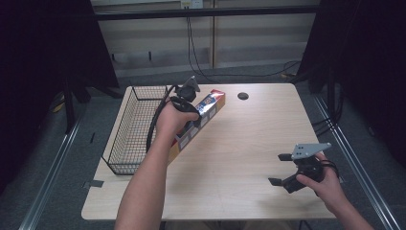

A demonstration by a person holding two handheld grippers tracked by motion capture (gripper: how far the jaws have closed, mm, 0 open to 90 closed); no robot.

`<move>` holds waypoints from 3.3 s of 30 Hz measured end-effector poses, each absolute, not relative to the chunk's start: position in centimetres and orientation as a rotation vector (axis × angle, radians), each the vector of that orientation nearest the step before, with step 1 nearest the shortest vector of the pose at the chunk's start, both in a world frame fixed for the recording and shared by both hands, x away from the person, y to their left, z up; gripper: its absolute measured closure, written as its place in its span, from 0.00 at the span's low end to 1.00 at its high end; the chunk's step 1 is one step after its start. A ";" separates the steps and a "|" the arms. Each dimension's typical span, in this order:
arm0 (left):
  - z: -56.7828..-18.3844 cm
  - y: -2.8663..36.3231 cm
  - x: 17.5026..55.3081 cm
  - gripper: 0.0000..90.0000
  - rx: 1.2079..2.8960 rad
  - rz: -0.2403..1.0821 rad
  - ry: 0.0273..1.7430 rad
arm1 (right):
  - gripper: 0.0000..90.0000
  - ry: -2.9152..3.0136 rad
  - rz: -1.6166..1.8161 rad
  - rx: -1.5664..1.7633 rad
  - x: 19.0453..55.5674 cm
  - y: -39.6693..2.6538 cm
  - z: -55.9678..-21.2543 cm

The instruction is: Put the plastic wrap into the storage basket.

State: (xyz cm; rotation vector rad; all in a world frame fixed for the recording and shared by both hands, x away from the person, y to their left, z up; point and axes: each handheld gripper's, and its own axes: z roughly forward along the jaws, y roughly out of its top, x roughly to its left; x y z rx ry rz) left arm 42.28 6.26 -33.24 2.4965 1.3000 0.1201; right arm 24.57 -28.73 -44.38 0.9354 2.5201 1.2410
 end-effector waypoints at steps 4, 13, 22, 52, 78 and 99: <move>-33.0 6.9 42.3 0.50 2.482 0.134 1.324 | 0.04 2.517 1.236 0.934 24.6 -28.7 -44.4; -32.6 8.0 42.1 0.50 2.454 0.158 1.381 | 0.04 2.521 1.232 0.933 24.6 -28.6 -44.5; -31.7 9.2 42.0 0.50 2.418 0.191 1.421 | 0.04 2.527 1.231 0.930 24.6 -28.6 -44.5; -30.5 13.4 41.3 0.50 2.335 0.283 1.579 | 0.04 2.537 1.224 0.927 24.6 -28.4 -44.6; -30.1 16.4 40.7 0.50 2.302 0.293 1.651 | 0.04 2.542 1.216 0.924 24.6 -28.3 -44.7; -30.1 18.7 40.3 0.50 2.244 0.297 1.728 | 0.04 2.546 1.211 0.920 24.6 -28.2 -44.7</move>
